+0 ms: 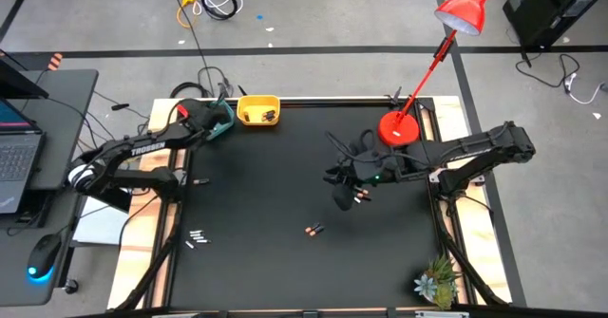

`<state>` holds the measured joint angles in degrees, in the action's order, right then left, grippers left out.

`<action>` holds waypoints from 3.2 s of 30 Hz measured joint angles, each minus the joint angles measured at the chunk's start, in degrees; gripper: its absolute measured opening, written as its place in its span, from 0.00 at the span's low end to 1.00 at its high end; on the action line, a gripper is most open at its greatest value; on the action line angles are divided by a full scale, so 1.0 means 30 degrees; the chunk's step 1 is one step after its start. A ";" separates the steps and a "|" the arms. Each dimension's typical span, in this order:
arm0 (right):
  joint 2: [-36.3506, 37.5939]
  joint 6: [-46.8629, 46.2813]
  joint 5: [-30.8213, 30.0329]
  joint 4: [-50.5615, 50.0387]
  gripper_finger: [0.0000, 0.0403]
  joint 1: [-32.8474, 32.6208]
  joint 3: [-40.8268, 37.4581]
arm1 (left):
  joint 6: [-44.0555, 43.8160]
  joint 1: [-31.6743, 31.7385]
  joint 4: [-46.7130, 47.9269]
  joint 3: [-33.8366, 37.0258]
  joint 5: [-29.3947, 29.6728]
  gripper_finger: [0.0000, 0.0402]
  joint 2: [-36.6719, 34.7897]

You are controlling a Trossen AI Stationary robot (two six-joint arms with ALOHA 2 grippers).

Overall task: Sort batteries
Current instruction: Put the silver battery into the blue bin

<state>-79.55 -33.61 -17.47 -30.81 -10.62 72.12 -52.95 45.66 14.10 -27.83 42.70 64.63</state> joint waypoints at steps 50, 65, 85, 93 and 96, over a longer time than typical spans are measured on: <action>0.0000 0.2496 0.6069 0.1269 0.29 0.5862 -1.0530 | 0.5493 -0.7232 -0.6585 -0.0539 -0.9258 0.40 -0.0192; -0.3020 0.2699 0.5604 0.3322 0.28 0.5204 -1.1162 | 0.5493 -0.7232 -0.6319 -0.0539 -0.8811 0.40 -0.0184; 0.1860 0.6549 0.6447 0.1438 0.28 -0.4177 -1.0302 | 0.5292 -0.7385 -0.4205 -0.0532 -1.1094 0.40 -0.0164; -0.1769 0.2441 0.6170 0.5955 0.34 -0.6773 -1.0287 | 0.6995 -0.7349 -0.4295 -0.0532 -1.1303 0.40 -0.0162; -0.2732 0.1936 0.5332 0.6558 0.37 -0.7532 -1.0285 | 0.7530 -0.7349 -0.4180 -0.0532 -1.2023 0.40 -0.0160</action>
<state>-87.75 -27.80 -1.47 -11.13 -33.21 41.26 -30.36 23.62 1.56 -29.43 6.63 64.15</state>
